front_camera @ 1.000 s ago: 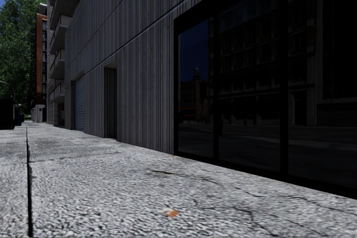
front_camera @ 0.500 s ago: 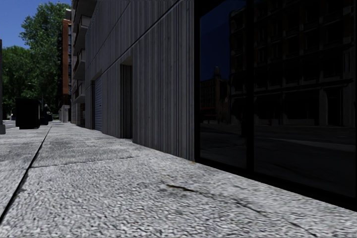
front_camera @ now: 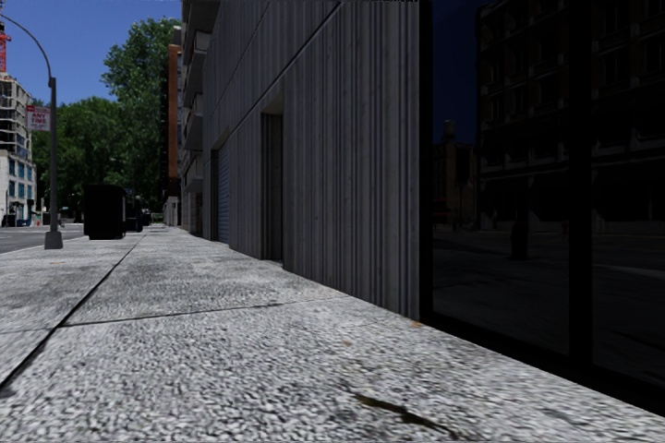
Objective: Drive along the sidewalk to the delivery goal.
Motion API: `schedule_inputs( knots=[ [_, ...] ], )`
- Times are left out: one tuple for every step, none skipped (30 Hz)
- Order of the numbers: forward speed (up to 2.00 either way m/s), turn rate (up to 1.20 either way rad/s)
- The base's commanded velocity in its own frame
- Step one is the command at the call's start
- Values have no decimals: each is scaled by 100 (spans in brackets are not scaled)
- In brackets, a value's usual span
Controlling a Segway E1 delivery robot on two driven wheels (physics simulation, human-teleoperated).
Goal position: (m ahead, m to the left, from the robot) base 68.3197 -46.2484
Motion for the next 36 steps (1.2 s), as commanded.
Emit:
schedule_inputs(
  knots=[
    [136,37],
    [136,37],
    [136,37],
    [136,37],
    [136,37],
    [136,37],
    [136,37],
    [136,37],
    [136,37],
    [136,37],
    [136,37],
    [136,37],
    [136,37],
    [136,37],
    [136,37],
    [136,37],
    [136,37],
    [136,37],
    [136,37],
    [136,37],
    [136,37],
    [136,37],
    [136,37],
    [136,37],
    [136,37],
    [136,37],
    [136,37],
    [138,37],
    [139,37],
    [139,37],
    [144,37],
    [149,37],
    [152,37],
    [154,37],
    [154,37],
    [154,37]
  ],
)
